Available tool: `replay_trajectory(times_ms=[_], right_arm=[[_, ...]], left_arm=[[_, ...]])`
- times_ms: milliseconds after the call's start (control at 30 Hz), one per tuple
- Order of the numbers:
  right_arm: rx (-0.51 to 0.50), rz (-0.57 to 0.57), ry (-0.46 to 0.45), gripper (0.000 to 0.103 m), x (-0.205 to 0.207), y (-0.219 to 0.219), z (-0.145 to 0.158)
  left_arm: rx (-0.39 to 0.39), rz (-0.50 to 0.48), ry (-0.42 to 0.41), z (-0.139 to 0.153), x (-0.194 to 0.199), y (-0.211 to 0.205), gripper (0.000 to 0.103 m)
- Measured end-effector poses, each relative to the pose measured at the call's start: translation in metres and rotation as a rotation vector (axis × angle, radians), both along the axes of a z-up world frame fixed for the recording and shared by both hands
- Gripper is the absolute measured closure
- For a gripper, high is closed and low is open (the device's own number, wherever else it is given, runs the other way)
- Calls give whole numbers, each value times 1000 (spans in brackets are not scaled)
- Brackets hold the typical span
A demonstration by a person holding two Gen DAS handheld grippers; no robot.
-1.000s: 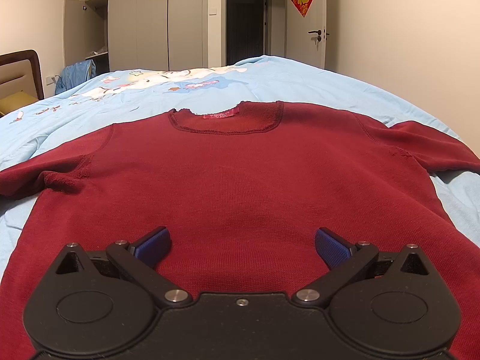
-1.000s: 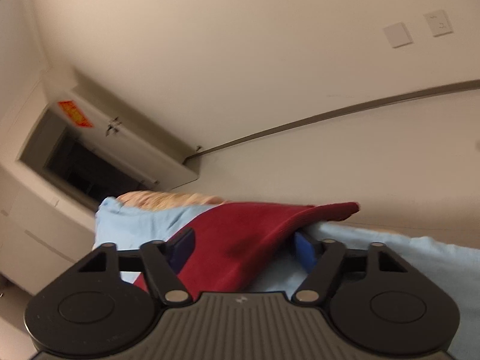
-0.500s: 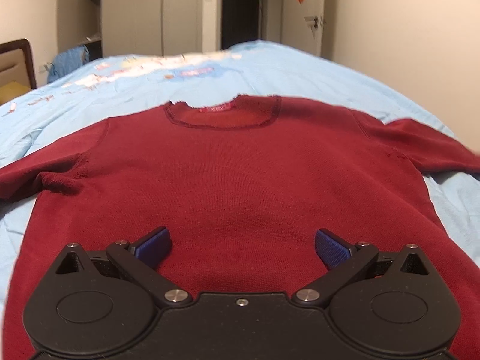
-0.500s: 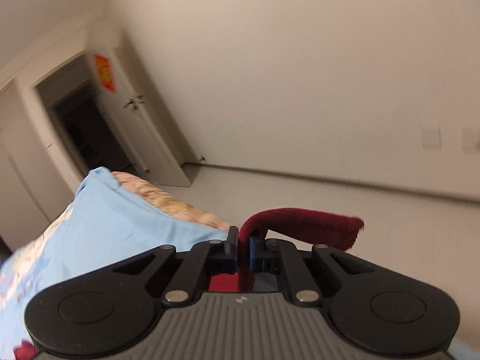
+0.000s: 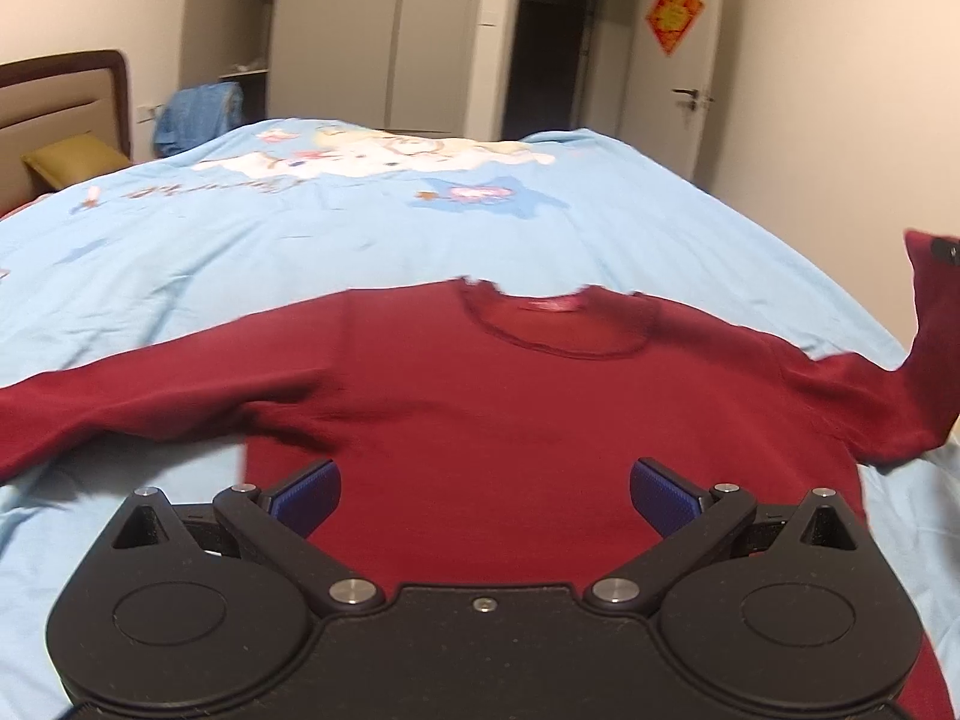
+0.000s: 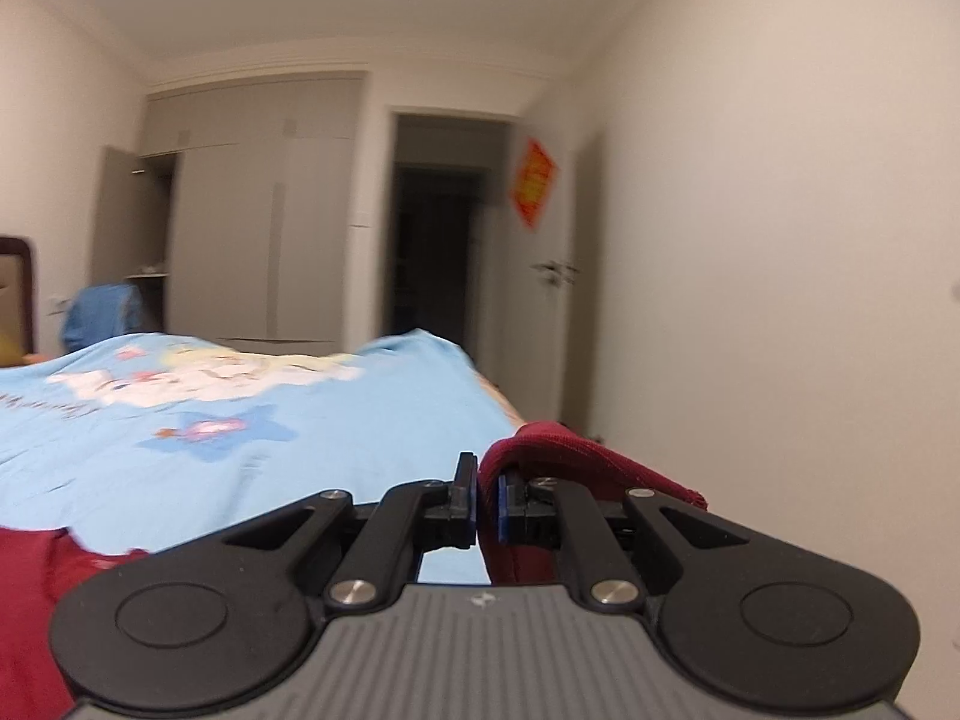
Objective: Fold small clothes
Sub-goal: 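Carry the sleeve with the right gripper across the sweater body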
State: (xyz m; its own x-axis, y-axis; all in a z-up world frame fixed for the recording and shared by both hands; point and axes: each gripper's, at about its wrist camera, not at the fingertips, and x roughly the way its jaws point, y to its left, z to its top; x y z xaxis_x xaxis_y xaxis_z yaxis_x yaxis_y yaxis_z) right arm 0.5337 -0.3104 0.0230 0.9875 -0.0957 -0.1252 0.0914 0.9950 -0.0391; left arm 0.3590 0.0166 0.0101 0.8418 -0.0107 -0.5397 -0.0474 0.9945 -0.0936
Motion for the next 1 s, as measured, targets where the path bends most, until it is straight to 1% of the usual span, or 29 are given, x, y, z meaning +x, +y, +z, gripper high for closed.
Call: replay_trajectory(times_ms=[33,67,133,200,267,367,433,533,600,667,733,767,933,1000], right_arm=[[-22,32,-9,96,3,16,3],[-46,61,-19,96,-6,33,7],[-106,118,-38,96,-10,65,12],[-187,174,-50,96,-8,101,15],[-288,233,-50,96,-15,138,12],[-522,328,-24,96,-39,200,-12],[-735,396,1,96,-50,237,-36],[-1057,483,10,96,-63,281,-79],[-1222,550,27,96,-70,296,-106],[-1353,589,40,96,-81,298,-129],[-1421,612,48,96,-87,302,-141],[-1450,615,46,96,-81,302,-147],[-1597,624,-37,95,-83,297,-161],[-1621,634,-61,92,-83,296,-161]], left_arm=[[-3,16,3,1,-1,7,1],[-6,32,6,1,-2,13,1],[-15,60,8,2,-5,25,1],[-23,83,8,3,-10,37,1],[-26,105,7,4,-13,47,1],[-28,132,7,3,-17,60,1],[-35,148,8,2,-20,68,1],[-47,167,13,0,-23,78,1],[-51,174,19,-3,-26,82,1],[-53,180,24,-5,-28,86,1],[-57,186,28,-8,-29,89,1],[-61,191,31,-10,-30,91,1],[-76,216,46,-15,-31,96,1],[-87,221,43,-15,-32,98,1]])
